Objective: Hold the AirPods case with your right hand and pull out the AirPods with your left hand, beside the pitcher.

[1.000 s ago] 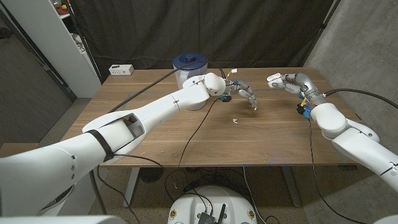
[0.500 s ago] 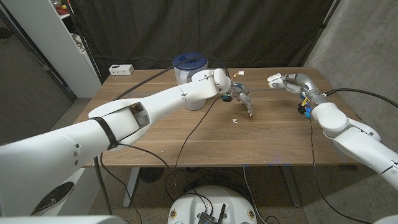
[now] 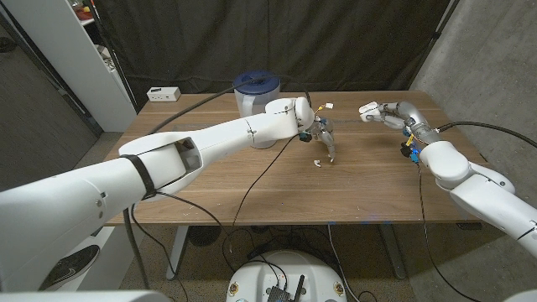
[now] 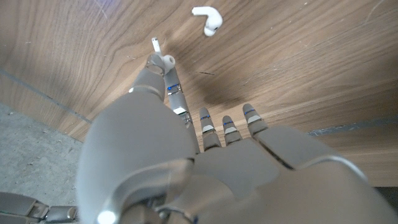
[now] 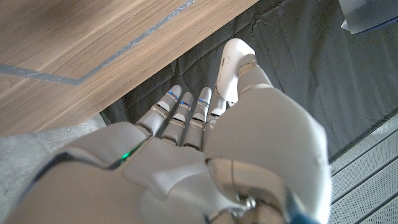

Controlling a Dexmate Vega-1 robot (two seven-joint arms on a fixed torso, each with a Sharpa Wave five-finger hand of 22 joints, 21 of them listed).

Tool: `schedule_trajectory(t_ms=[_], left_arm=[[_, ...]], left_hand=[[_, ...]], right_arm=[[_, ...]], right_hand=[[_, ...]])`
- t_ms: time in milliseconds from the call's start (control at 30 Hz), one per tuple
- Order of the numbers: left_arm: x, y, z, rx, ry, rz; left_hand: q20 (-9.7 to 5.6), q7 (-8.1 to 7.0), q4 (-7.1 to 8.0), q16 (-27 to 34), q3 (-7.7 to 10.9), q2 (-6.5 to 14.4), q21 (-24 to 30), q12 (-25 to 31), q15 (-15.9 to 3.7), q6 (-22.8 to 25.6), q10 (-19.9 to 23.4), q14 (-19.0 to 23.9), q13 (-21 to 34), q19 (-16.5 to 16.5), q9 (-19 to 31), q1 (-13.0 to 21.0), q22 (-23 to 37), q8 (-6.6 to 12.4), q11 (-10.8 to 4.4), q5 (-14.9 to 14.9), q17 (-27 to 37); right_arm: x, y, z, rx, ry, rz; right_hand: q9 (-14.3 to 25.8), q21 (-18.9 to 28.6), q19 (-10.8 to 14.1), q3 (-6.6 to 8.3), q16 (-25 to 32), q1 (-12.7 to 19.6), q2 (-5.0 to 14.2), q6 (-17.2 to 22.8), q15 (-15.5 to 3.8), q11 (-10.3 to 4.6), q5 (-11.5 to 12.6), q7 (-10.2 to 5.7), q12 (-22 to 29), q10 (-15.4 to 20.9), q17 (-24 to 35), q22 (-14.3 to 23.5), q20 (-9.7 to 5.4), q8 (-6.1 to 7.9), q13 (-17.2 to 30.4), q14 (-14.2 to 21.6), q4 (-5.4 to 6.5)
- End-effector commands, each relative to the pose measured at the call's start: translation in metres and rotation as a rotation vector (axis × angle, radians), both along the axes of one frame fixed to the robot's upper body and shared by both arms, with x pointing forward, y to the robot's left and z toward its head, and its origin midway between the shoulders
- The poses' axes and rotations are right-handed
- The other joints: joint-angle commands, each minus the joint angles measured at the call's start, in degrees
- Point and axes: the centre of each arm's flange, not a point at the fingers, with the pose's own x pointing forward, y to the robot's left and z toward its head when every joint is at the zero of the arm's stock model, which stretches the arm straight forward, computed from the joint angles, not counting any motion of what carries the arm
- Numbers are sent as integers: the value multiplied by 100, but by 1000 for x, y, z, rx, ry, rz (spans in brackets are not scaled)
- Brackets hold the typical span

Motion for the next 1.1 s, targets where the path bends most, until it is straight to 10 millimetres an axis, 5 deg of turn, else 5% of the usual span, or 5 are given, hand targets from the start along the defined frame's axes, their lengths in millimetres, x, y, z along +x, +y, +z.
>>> schedule_trajectory(t_ms=[33,733,1100], left_arm=[[-7,8,-19,21,-86,39],[2,23,-40,-24,-123,66],[5,23,-40,-46,-119,54]], left_hand=[[-36,-200,48,-48,122,16,-53,-32,-56,205,-95,-259,10,-154,1171,-15,-4,354,22,-18,-6],[-1,-308,72,54,111,-1,0,4,-174,153,-165,-152,3,-149,1016,-100,-21,195,-33,-51,-30],[-6,-511,113,53,102,35,24,37,-199,-270,-147,-69,10,-81,936,-193,-17,-55,-39,-71,-29]], right_arm=[[-7,8,-5,-15,6,5],[-9,15,-8,-28,9,10],[-7,14,-9,-24,12,14]], right_hand=[[950,-11,-20,30,-12,-3,50,366,-473,-13,52,-290,-1,10,4,10,-13,10,5,-39,13],[961,-13,-39,32,-18,-16,50,372,-479,-15,51,-330,-13,2,5,10,-20,-4,-12,-34,17],[956,-12,-43,32,-21,-21,48,374,-487,-13,50,-329,-15,3,5,10,-29,-16,-17,-34,17]])
